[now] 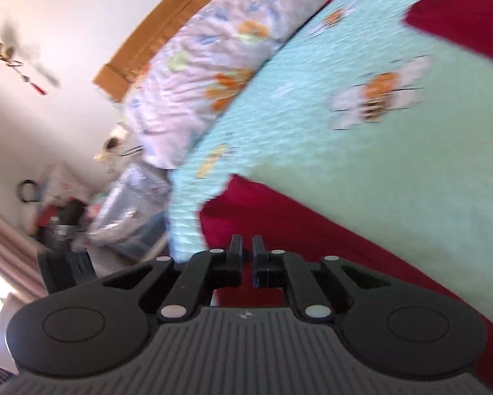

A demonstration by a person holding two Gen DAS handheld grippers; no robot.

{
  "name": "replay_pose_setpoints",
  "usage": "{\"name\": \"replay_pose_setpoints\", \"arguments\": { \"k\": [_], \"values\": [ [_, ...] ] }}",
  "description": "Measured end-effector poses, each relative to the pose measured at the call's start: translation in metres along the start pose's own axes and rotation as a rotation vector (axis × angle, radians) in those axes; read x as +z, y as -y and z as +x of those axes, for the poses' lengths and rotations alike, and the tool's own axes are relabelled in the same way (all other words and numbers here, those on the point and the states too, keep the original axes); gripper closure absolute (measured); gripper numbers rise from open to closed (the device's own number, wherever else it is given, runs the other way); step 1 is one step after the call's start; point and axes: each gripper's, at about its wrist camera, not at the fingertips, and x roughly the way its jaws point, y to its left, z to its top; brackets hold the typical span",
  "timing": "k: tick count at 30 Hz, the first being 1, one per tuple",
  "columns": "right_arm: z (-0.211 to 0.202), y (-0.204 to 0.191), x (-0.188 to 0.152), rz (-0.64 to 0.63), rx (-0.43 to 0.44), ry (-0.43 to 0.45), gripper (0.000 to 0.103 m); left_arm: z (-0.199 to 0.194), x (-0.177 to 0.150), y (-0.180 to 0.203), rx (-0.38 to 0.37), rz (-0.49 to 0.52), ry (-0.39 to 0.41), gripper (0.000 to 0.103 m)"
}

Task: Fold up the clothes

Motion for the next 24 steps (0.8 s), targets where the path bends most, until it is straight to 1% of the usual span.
{"name": "replay_pose_setpoints", "arguments": {
  "k": [2,4,5,6,7,8,9,10,12,14,15,17,18,19,21,23,24],
  "values": [
    [0.022,-0.006,0.017,-0.005,0.043,-0.063,0.094,0.0,-0.005,0.003,0.011,0.001,0.006,0.033],
    [0.054,-0.002,0.033,-0.016,0.022,-0.166,0.092,0.002,-0.008,0.004,0.021,0.007,0.016,0.033],
    [0.068,0.001,0.036,-0.036,-0.027,-0.211,0.089,0.002,-0.008,0.004,0.017,0.002,0.024,0.033],
    [0.081,0.004,0.041,-0.086,-0.106,-0.223,0.092,0.001,-0.007,0.003,0.004,-0.008,0.033,0.033],
    [0.092,0.006,0.046,-0.13,-0.176,-0.228,0.103,0.0,-0.006,0.002,-0.014,-0.015,0.043,0.033],
    [0.088,0.004,0.047,-0.137,-0.178,-0.187,0.103,-0.002,-0.005,0.001,-0.03,-0.018,0.055,0.033],
    [0.085,0.002,0.049,-0.143,-0.181,-0.146,0.1,-0.002,-0.005,0.0,-0.038,-0.018,0.067,0.033],
    [0.082,0.0,0.051,-0.15,-0.184,-0.104,0.094,-0.003,-0.005,-0.001,-0.042,-0.018,0.077,0.032],
    [0.076,-0.005,0.054,-0.161,-0.184,-0.029,0.093,0.0,-0.006,-0.005,-0.039,-0.033,0.072,0.032],
    [0.074,-0.015,0.049,-0.156,-0.118,-0.055,0.093,-0.001,-0.006,-0.012,-0.041,-0.075,0.075,0.032],
    [0.077,-0.021,0.047,-0.17,-0.085,-0.082,0.09,-0.004,-0.007,-0.014,-0.041,-0.095,0.086,0.032],
    [0.097,-0.028,0.045,-0.187,-0.04,-0.169,0.087,-0.01,-0.007,-0.017,-0.045,-0.12,0.11,0.032],
    [0.111,-0.027,0.044,-0.236,-0.1,-0.212,0.088,-0.012,-0.007,-0.017,-0.046,-0.122,0.12,0.032],
    [0.123,-0.026,0.043,-0.286,-0.162,-0.244,0.103,-0.013,-0.007,-0.017,-0.047,-0.121,0.123,0.032],
    [0.129,-0.026,0.046,-0.391,-0.305,-0.17,0.103,-0.013,-0.006,-0.017,-0.054,-0.122,0.121,0.032],
    [0.13,-0.034,0.044,-0.424,-0.358,-0.111,0.102,-0.015,-0.006,-0.021,-0.062,-0.14,0.133,0.032],
    [0.129,-0.037,0.04,-0.437,-0.357,-0.111,0.099,-0.017,-0.005,-0.023,-0.059,-0.151,0.149,0.032]
  ]
}}
